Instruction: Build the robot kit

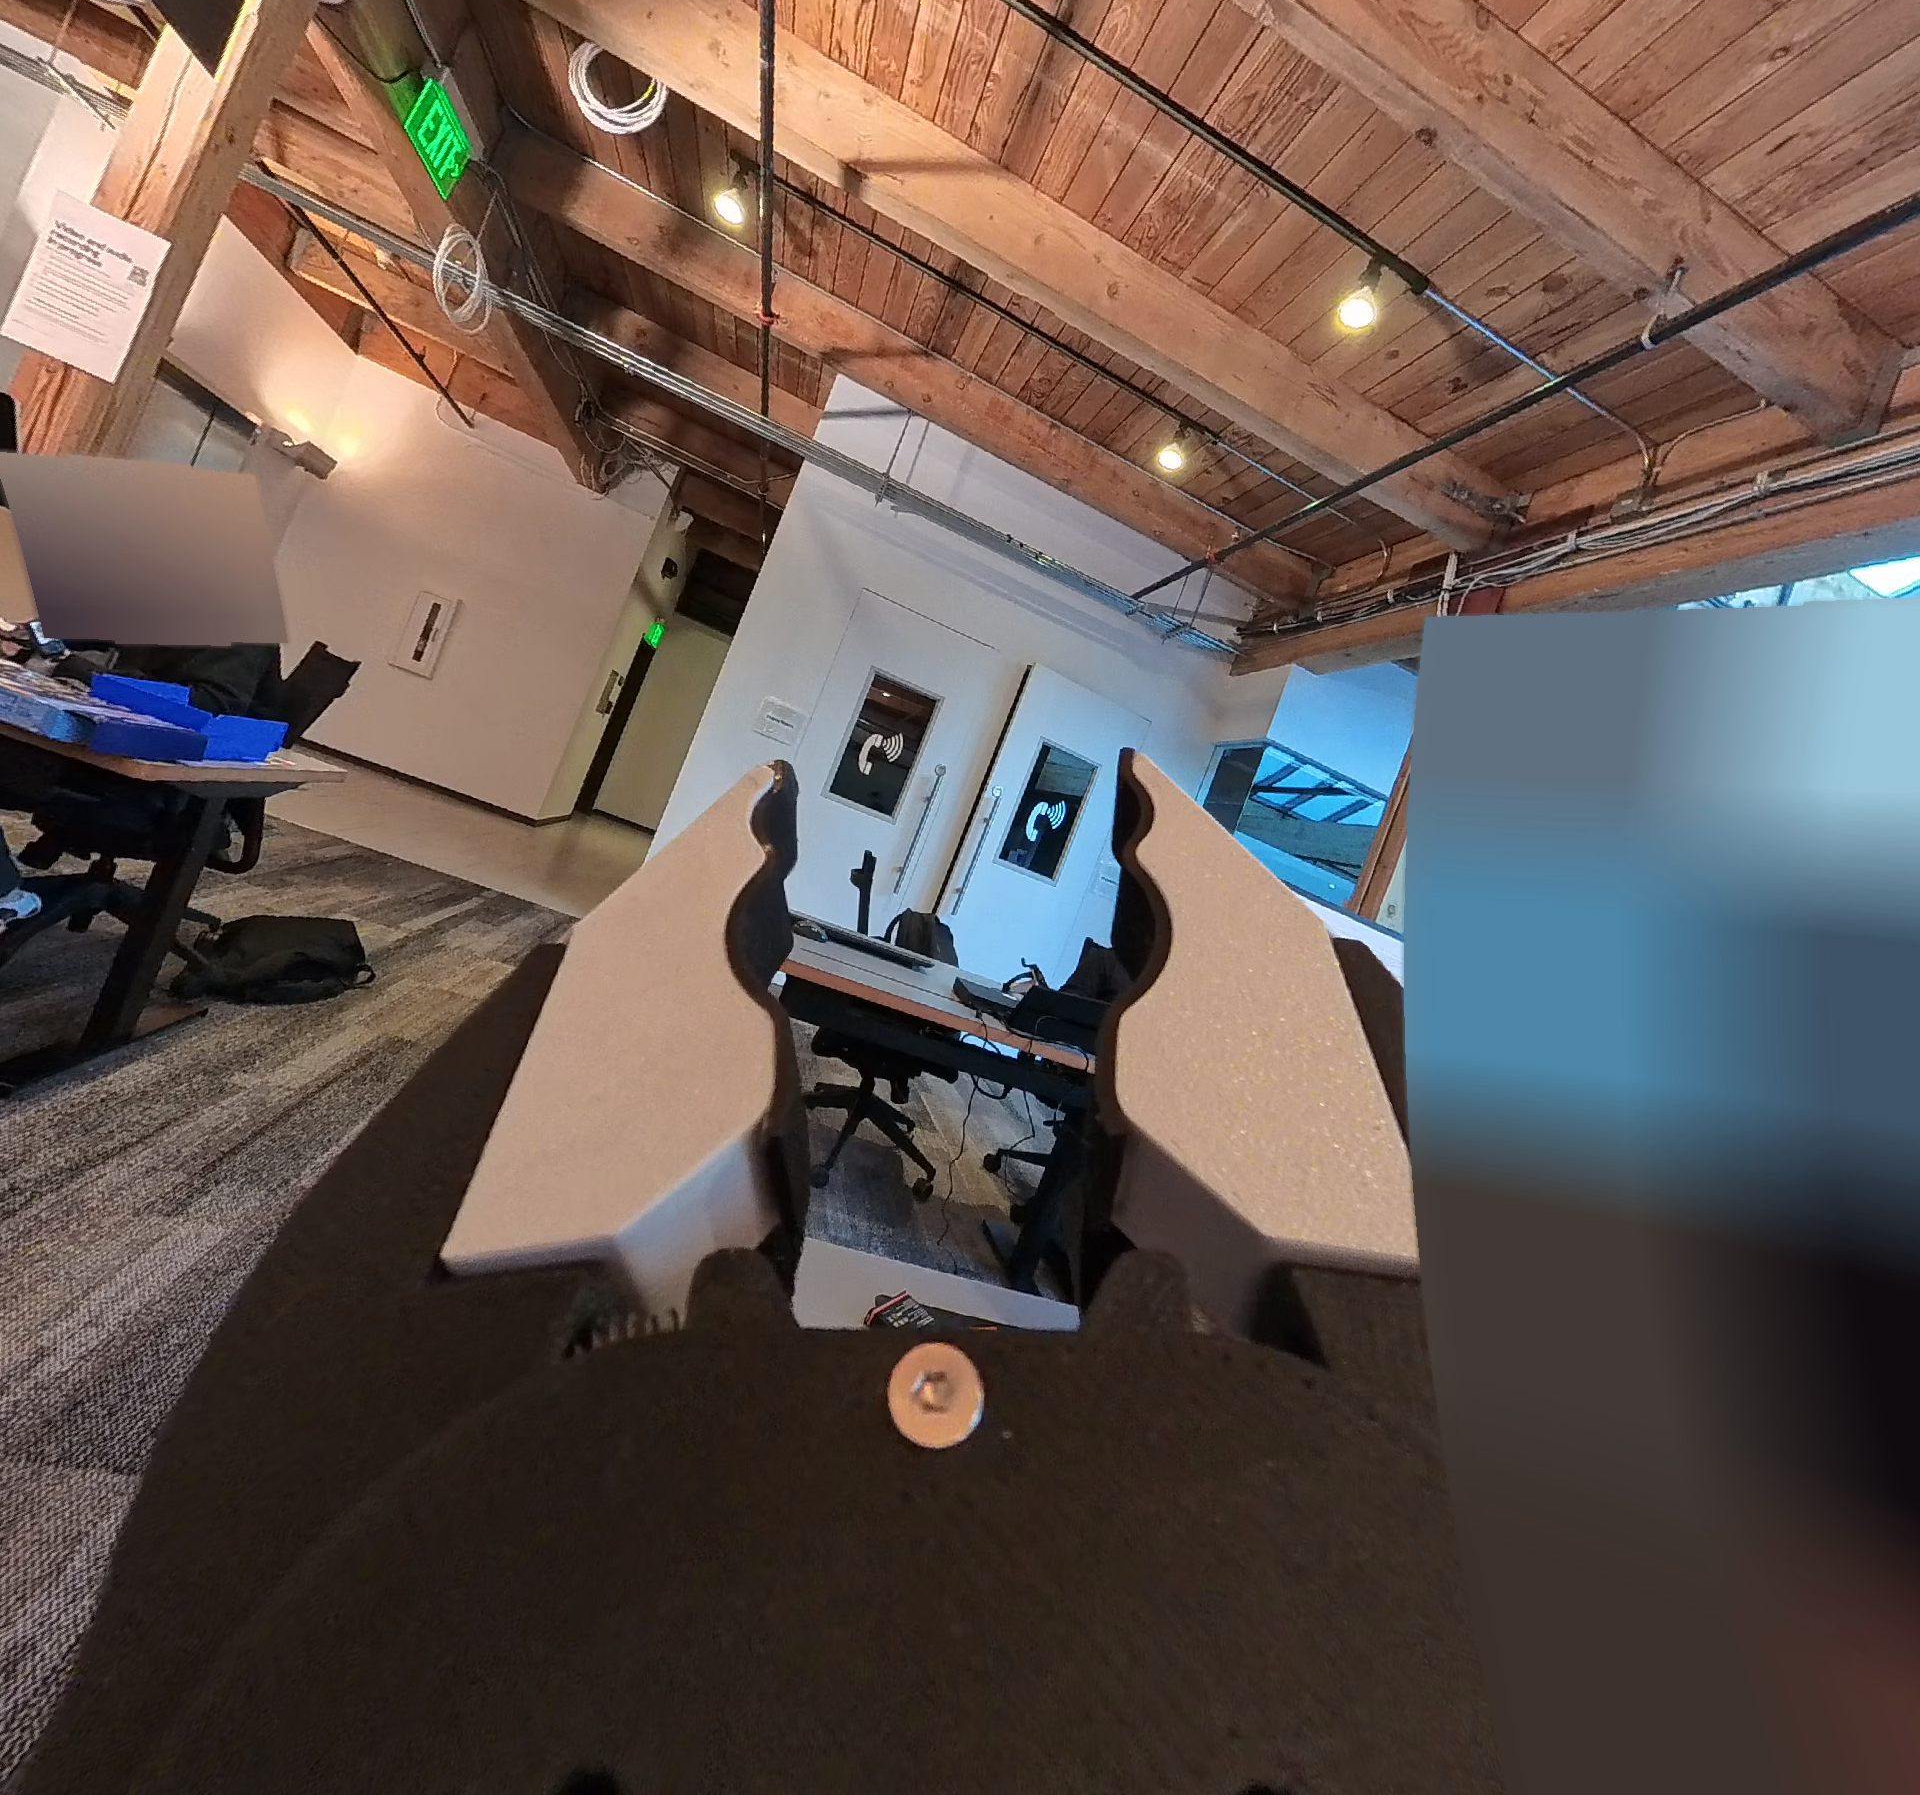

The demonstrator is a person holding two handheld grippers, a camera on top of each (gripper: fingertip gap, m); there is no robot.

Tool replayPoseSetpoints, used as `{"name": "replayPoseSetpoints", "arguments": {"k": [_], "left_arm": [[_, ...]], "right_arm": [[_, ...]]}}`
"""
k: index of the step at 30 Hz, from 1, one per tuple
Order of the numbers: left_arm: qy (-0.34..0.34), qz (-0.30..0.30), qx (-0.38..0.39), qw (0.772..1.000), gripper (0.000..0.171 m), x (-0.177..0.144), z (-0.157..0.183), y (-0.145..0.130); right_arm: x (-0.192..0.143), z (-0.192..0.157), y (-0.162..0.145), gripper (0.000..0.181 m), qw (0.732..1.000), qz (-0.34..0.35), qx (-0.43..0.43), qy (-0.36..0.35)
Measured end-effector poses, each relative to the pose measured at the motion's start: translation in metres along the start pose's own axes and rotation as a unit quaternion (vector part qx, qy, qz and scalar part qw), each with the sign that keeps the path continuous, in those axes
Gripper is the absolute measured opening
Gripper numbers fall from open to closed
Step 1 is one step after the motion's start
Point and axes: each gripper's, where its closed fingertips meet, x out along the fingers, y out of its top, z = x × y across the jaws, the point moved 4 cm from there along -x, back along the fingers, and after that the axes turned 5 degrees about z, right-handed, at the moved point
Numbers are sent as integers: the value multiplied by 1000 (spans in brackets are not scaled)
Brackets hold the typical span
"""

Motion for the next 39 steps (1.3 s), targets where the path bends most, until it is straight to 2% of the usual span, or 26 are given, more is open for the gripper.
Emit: {"name": "replayPoseSetpoints", "arguments": {"k": [3, 7, 10, 18, 23, 24, 25, 27, 28, 29, 31, 34, 37, 39], "left_arm": [[-3, -3, -2, 1000, 58, 1, 0, -1], [-4, 0, -2, 1000, 58, 0, 1, 0], [-5, 0, -2, 1000, 57, 0, 1, 0], [-7, -5, -4, 1000, 57, 0, 1, -1], [-6, 2, -6, 1000, 57, -2, 0, 1], [-6, 3, -6, 1000, 57, -2, 1, 2], [-7, 5, -6, 1000, 57, -2, 1, 2], [-7, 6, -5, 1000, 57, -3, 2, 3], [-7, 7, -5, 1000, 57, -3, 2, 3], [-8, 9, -5, 1000, 57, -3, 2, 4], [-9, 11, -5, 1000, 57, -4, 2, 5], [-8, 14, -6, 1000, 57, -5, 0, 6], [-10, 12, -11, 1000, 57, -4, 0, 5], [-11, 9, -11, 1000, 57, -4, 0, 4]], "right_arm": [[8, 3, -15, 62, 999, -40, -18, -19], [3, -3, -23, 14, 998, -58, -9, -2], [-2, -5, -27, 13, 998, -64, -9, -4], [-23, -23, -25, 10, 998, -55, 3, 10], [-29, -49, -29, 9, 996, -58, 15, 61], [-29, -50, -27, 10, 997, -45, 18, 65], [-29, -49, -23, 23, 997, -23, 26, 67], [-29, -33, -9, 41, 997, 32, 53, 41], [-29, -22, -2, 42, 996, 60, 61, 20], [-29, -12, 5, 43, 995, 88, 47, -6], [-28, 0, 15, 45, 991, 114, -35, -55], [-15, 4, 18, 45, 985, 75, -130, -82], [2, 9, 13, 39, 988, 35, -132, -76], [8, 11, 6, 42, 992, 2, -104, -66]]}}
